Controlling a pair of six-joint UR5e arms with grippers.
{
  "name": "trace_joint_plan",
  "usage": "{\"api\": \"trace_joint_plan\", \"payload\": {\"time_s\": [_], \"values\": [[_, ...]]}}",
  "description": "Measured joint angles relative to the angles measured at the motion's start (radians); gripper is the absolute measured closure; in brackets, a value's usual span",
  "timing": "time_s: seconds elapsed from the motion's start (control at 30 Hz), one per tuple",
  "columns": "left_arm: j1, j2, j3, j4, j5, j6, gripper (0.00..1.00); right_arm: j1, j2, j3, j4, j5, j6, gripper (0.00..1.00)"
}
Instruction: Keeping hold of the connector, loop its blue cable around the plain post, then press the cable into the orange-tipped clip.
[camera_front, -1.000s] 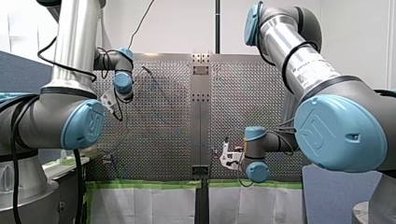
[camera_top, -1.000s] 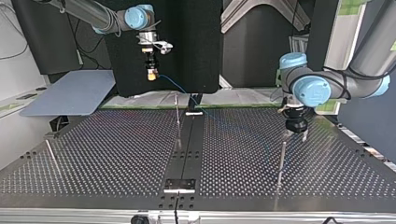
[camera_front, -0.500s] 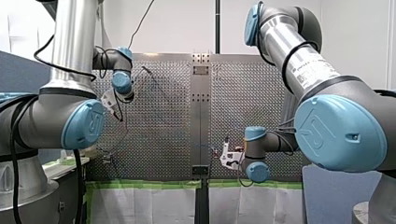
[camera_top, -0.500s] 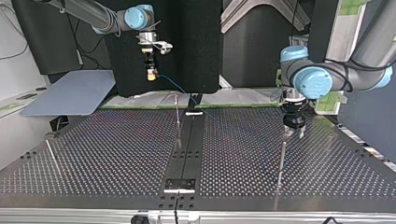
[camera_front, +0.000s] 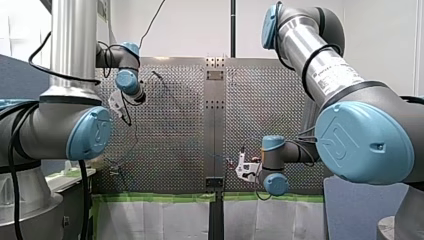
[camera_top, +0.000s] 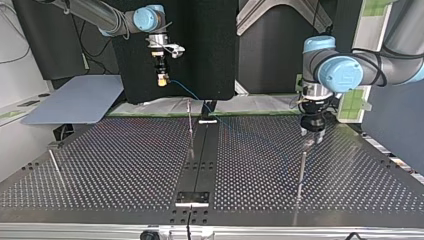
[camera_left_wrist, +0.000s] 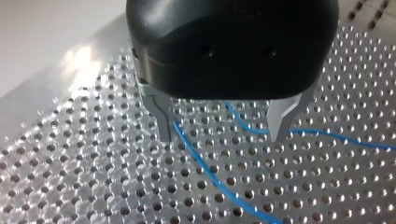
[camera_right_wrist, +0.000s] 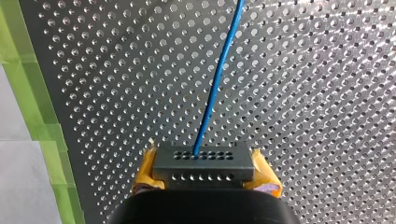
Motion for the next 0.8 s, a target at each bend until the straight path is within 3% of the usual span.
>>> {"api": "trace_joint_plan", "payload": {"time_s": [0.3,0.63,0.8], "values": [[0.017,0.083,-0.015,-0.058,0.024,0.032,0.00,0.000,0.000,-0.004,0.002,0.000,0.001,1.00],[0.035,0.174,0.065,-0.148,0.032,0.106,0.00,0.000,0.000,-0.011,0.012,-0.001,0.002,1.00],[0.032,0.219,0.110,-0.194,0.010,0.151,0.00,0.000,0.000,-0.012,0.013,-0.002,0.003,1.00]]}}
